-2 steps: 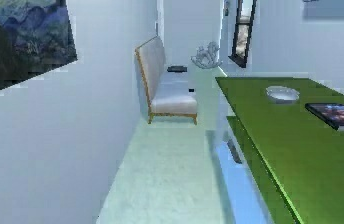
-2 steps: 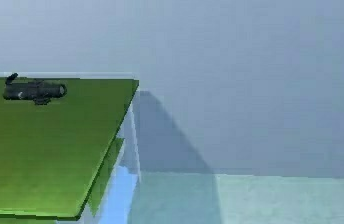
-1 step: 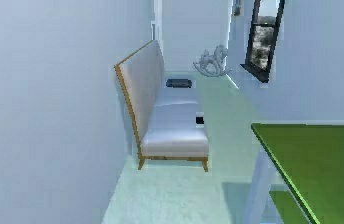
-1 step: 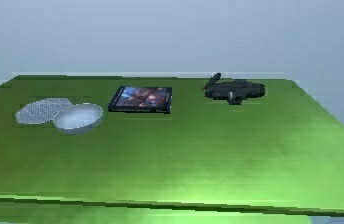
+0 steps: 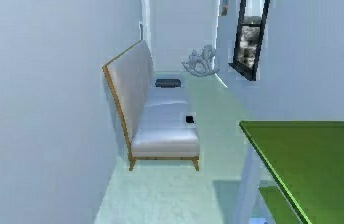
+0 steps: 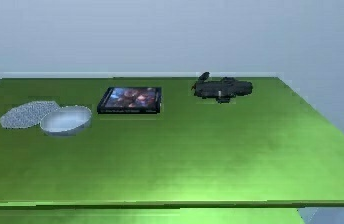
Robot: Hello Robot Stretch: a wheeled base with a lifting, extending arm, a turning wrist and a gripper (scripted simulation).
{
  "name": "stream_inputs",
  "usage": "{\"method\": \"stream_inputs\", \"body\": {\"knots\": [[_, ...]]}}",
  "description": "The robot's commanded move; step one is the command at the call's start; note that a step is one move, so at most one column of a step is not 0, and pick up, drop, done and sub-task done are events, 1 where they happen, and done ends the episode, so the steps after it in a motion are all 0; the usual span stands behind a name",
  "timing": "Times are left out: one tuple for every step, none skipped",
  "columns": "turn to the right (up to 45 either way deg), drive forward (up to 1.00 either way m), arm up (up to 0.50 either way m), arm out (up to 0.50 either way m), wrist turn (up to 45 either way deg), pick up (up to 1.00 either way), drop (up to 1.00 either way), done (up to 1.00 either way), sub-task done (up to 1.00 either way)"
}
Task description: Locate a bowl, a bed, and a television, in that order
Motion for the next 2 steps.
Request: {"method": "stream_inputs", "body": {"knots": [[0.0, 1.0, 0.0, 0.0, 0.0, 0.0, 0.0, 0.0, 0.0], [3.0, 0.0, 0.0, 0.0, 0.0, 0.0, 0.0, 0.0, 0.0]]}}
